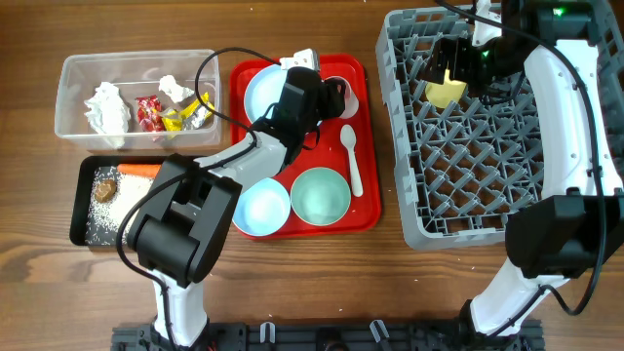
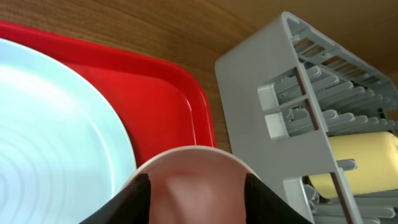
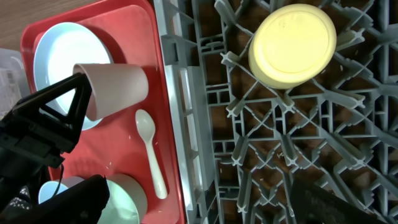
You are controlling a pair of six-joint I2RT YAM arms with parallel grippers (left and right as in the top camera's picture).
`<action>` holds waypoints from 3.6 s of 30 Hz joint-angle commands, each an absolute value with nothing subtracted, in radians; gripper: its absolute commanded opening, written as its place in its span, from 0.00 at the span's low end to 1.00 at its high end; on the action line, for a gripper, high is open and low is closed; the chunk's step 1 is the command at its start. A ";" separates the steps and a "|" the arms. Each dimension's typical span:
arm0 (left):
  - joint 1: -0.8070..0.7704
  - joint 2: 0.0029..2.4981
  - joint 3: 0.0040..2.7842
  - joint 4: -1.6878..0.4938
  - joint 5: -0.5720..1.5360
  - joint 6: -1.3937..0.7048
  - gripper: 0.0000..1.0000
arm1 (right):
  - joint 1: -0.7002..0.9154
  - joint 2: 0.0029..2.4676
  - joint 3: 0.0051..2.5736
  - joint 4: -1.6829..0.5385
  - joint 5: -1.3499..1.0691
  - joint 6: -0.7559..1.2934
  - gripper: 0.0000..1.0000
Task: Sort waste into correct bins and load items into the dishwasher rack
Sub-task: 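Move the left gripper to the pink cup and grasp it, then lift the pink cup and hold it out toward the right gripper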
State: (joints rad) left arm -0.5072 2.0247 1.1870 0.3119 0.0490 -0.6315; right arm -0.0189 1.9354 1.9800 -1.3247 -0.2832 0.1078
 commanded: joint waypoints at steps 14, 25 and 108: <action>-0.509 2.011 1.259 0.294 0.107 -0.637 0.45 | -0.022 1.934 1.990 -1.329 -0.262 0.104 0.96; -0.510 1.957 1.259 0.163 0.108 -0.637 0.45 | -0.022 1.934 1.990 -1.343 -0.262 0.104 0.96; 0.025 1.664 1.259 -0.022 1.576 -0.488 0.04 | 0.276 1.934 1.990 -1.290 -1.442 -0.808 1.00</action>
